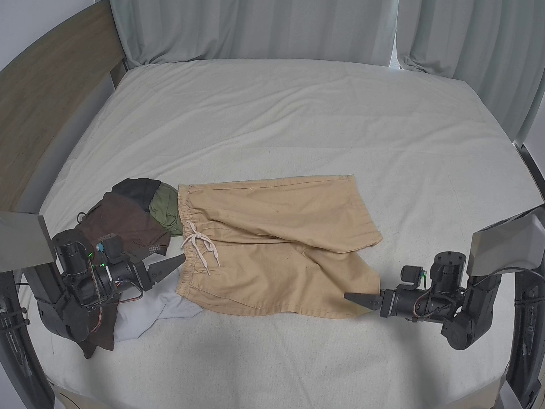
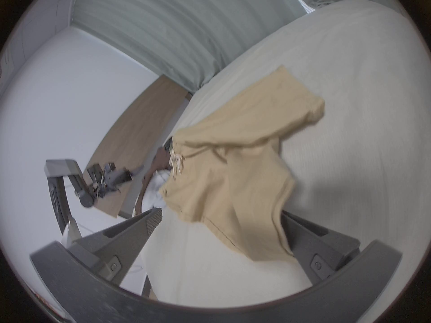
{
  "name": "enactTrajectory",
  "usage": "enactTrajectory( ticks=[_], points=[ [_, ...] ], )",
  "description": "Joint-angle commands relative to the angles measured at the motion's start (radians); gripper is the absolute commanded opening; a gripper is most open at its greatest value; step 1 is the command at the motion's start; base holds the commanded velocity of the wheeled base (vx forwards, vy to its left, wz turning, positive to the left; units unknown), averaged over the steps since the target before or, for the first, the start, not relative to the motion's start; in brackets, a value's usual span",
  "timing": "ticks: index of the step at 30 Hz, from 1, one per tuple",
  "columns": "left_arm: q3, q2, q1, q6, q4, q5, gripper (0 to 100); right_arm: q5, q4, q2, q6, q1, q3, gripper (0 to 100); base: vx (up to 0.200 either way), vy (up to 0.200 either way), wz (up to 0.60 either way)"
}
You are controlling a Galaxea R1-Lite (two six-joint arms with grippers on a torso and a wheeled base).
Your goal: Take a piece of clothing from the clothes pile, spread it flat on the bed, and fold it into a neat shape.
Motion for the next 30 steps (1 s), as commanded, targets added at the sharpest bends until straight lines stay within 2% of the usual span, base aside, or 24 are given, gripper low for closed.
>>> enactTrajectory(
  ticks=[1,6,12,13,17,26,30],
  points=[
    [0.0,0.004,0.002,-0.001,-0.001,-0.001,100,0.019,-0.003,0.1,-0.041,-0.025,0.016,100,0.0,0.0,0.0],
    [0.0,0.004,0.001,-0.001,-0.001,-0.001,100,0.05,-0.004,0.114,-0.073,-0.032,0.018,100,0.0,0.0,0.0],
    [0.0,0.004,0.001,-0.001,-0.001,-0.001,100,0.05,-0.004,0.109,-0.075,-0.027,0.019,100,0.0,0.0,0.0],
    [0.0,0.004,0.001,-0.001,-0.001,-0.001,100,0.05,-0.004,0.109,-0.075,-0.025,0.019,0,0.0,0.0,0.0],
    [0.0,0.004,0.001,-0.001,-0.001,-0.001,100,0.05,-0.004,0.092,-0.075,-0.015,0.035,0,0.0,0.0,0.0],
    [0.001,0.004,0.001,-0.002,-0.001,-0.001,100,0.053,-0.003,0.018,-0.067,0.07,0.093,0,0.0,0.0,0.0],
    [0.0,0.002,0.002,-0.002,-0.001,-0.001,100,0.084,-0.001,0.025,-0.065,0.1,0.131,0,0.0,0.0,0.0]
  ],
)
